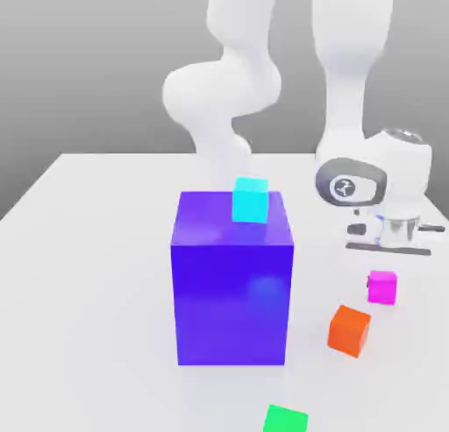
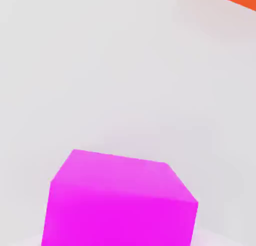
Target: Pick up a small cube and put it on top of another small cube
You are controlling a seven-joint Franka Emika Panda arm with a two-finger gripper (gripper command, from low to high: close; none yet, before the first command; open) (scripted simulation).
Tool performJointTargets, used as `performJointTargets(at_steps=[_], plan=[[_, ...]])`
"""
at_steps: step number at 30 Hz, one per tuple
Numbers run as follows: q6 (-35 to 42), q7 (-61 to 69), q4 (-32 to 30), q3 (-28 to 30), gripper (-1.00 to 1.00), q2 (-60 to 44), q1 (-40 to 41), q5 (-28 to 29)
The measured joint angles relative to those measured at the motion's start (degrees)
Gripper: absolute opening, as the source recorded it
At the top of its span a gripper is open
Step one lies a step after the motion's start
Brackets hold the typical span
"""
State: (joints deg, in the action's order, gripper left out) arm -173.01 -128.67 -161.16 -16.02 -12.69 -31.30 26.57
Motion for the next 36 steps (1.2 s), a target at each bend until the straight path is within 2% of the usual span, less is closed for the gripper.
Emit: performJointTargets(at_steps=[3,6,7,16,28,32,33,36], plan=[[3.3,8.49,-1.64,-7.3,-1.0,5.24,4.53,-11.42],[6.94,16.79,-2.98,-10.09,-1.0,10.71,4.19,-22.85],[7.97,16.36,-2.32,-9.59,-1.0,11.13,4.71,-24.24],[15.9,-4.04,9.77,-1.33,-1.0,6.99,14.34,-25.1],[26.32,-32.83,27.06,14.4,-1.0,0.22,22.48,-26.29],[21.54,-35.35,28.96,15.87,-1.0,-6.47,23.25,-26.51],[19.95,-35.4,29.11,15.95,1.0,-8.23,23.24,-26.55],[19.95,-35.4,29.11,15.95,1.0,-8.23,23.24,-26.55]])
